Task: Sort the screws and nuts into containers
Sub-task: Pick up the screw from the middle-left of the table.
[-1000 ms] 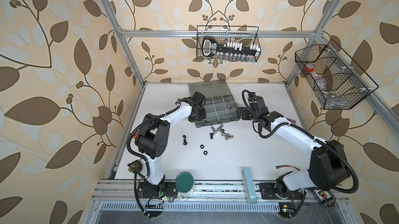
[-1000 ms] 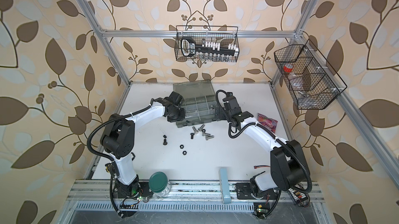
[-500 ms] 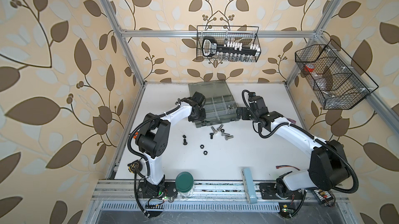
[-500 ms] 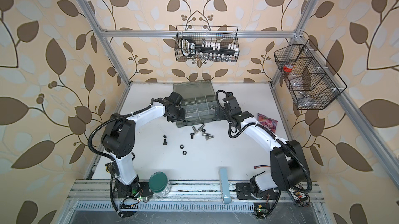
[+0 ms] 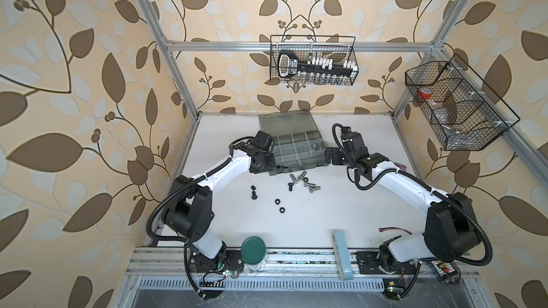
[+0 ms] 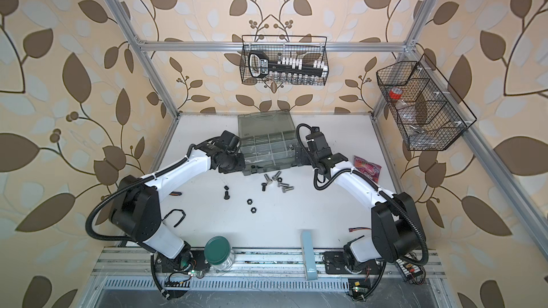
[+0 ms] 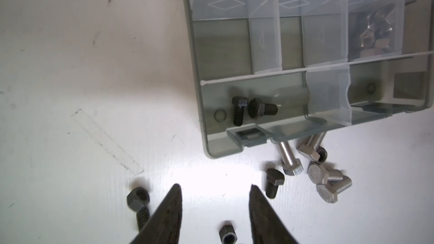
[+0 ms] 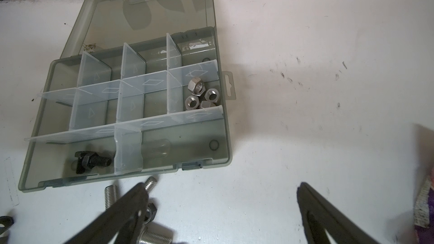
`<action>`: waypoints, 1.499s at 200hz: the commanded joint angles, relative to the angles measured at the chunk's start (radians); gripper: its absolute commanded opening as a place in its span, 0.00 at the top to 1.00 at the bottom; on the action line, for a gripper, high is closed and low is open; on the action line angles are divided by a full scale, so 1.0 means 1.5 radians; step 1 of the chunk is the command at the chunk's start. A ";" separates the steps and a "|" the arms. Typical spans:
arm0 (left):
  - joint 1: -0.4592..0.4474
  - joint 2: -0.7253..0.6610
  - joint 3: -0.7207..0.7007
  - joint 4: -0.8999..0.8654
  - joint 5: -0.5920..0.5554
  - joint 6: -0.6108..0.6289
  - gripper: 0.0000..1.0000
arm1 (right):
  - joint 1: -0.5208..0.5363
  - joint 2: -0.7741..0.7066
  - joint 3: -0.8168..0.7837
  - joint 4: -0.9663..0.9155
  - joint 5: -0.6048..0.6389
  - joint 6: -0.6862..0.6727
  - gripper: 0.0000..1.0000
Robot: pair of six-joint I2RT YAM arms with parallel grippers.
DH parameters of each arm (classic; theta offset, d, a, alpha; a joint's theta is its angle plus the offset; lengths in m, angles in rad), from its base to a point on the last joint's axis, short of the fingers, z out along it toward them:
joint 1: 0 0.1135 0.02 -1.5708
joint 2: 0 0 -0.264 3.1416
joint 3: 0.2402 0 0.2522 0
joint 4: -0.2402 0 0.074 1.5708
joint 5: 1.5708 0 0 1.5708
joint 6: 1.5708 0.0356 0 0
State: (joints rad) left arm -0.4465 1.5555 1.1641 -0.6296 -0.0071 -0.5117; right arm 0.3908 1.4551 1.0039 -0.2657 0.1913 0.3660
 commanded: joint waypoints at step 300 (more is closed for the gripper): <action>0.033 0.017 -0.214 0.051 -0.035 -0.082 0.66 | 0.002 -0.003 -0.006 0.000 0.007 -0.004 0.00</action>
State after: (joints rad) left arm -0.4042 1.5696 0.8352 -0.5484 -0.0673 -0.6334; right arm 0.3908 1.4551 1.0039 -0.2657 0.1909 0.3660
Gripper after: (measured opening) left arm 0.353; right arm 0.996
